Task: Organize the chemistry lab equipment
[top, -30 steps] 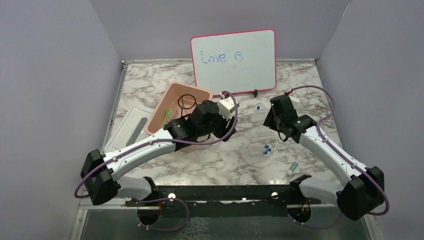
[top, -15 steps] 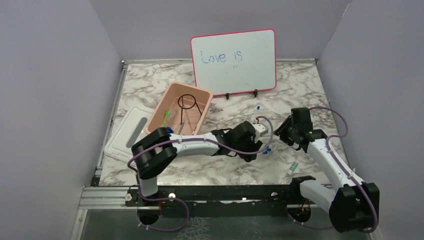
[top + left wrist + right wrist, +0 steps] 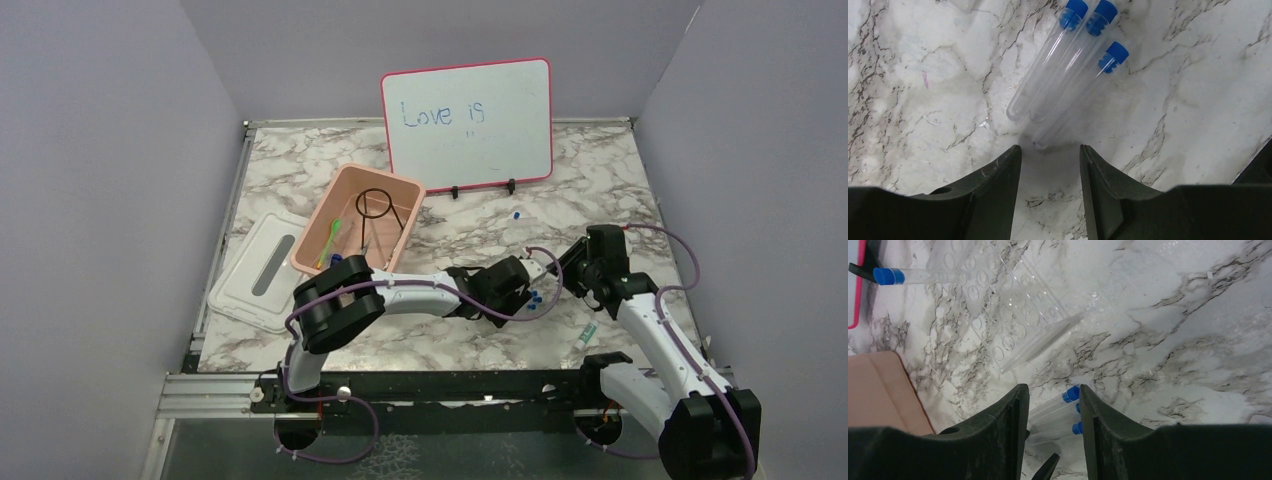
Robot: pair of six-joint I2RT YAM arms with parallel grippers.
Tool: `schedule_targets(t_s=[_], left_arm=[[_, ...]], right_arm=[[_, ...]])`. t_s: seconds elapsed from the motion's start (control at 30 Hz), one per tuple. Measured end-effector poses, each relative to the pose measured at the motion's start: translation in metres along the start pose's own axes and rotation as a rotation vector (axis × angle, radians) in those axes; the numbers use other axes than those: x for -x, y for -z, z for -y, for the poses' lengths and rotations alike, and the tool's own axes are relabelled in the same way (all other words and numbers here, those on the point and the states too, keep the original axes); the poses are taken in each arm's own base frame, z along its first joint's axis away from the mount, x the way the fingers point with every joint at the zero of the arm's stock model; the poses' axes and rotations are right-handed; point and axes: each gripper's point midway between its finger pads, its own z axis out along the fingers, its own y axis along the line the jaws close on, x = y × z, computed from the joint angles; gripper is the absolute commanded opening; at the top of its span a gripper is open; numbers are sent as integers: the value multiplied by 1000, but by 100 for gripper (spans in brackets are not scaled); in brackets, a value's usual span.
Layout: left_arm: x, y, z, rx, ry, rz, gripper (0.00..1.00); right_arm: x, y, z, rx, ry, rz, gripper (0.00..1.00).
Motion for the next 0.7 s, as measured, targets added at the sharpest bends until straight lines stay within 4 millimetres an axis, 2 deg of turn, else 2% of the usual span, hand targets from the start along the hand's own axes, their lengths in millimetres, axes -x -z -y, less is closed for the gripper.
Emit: schedule_targets(t_s=[0.3,0.57,0.7], left_arm=[[0,-3,-5,24,-69,-19,50],[0,-5,4,-39,-105,-26,28],[0,-5,12,-85,-103,-28,22]], right_arm=[[4,2,-1,9,-5,16,46],[7,3,0,2,-5,35,46],[10,5,0,4,-5,51,46]])
